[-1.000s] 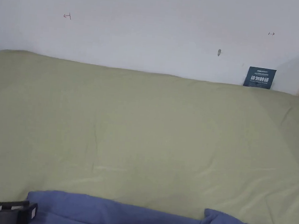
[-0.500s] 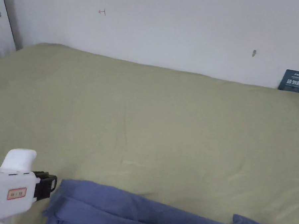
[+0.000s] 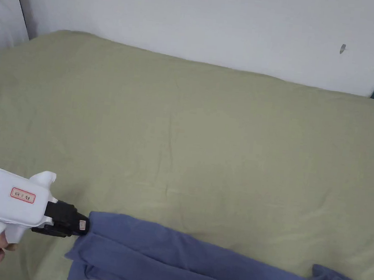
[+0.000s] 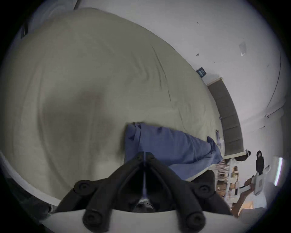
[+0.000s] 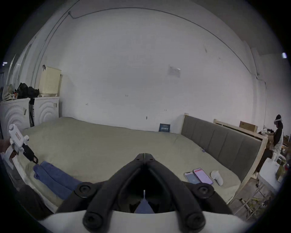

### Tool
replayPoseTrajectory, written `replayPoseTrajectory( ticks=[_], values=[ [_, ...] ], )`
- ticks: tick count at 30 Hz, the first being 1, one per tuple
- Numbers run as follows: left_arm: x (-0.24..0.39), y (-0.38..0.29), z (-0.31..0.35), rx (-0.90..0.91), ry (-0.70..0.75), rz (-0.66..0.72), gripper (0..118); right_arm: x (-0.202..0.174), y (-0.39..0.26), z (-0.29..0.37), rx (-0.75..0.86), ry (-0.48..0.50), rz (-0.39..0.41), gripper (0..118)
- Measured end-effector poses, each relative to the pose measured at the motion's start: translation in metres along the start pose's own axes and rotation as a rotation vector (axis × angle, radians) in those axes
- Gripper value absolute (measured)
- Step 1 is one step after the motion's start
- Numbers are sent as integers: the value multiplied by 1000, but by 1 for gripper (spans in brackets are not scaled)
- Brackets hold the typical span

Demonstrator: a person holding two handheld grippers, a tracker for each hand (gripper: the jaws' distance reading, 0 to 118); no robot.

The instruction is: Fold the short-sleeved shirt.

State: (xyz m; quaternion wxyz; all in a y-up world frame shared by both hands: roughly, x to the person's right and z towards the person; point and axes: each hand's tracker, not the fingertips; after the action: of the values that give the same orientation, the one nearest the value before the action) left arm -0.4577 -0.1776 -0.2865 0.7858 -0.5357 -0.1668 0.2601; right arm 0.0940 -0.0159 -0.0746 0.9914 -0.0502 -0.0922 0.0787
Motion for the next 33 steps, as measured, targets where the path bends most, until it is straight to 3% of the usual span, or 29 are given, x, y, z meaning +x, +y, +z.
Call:
replayPoseTrajectory(
  ticks=[1, 2, 3, 4, 10, 11, 13, 14, 15, 18, 33],
  values=[
    [-3, 1, -3, -7, -26, 14, 31, 1, 3, 1, 4, 0, -8, 0],
    [-6, 4, -5, -14, -48, 31, 78, 2, 6, 0, 3, 1, -17, 0],
    [-9, 3, -11, -28, -69, 37, 105, 3, 4, 0, 4, 2, -30, 0],
    [-12, 3, -15, -41, -100, 53, 110, 4, 5, -1, 0, 3, -46, 0],
    [-19, 1, -32, -73, -170, 108, 109, 7, 1, -4, -20, 2, -66, 0],
    [-21, 1, -31, -73, -224, 146, 104, 6, -1, -6, -24, 0, -70, 0],
    [-23, -2, -34, -110, -322, 186, 68, 7, -3, -7, -38, 5, -83, 0],
    [-22, -3, -37, -107, -266, 168, 40, 7, -5, -6, -39, 2, -86, 0],
    [-20, -7, -43, -117, -172, 142, 26, 7, -7, -7, -41, 3, -91, 0],
    [-23, -11, -50, -103, -206, 203, 12, 10, -9, -7, -53, 13, -102, 0],
    [-23, -13, 41, 67, -85, 193, 9, 30, -6, -5, -42, 27, -150, 0]
  ],
)
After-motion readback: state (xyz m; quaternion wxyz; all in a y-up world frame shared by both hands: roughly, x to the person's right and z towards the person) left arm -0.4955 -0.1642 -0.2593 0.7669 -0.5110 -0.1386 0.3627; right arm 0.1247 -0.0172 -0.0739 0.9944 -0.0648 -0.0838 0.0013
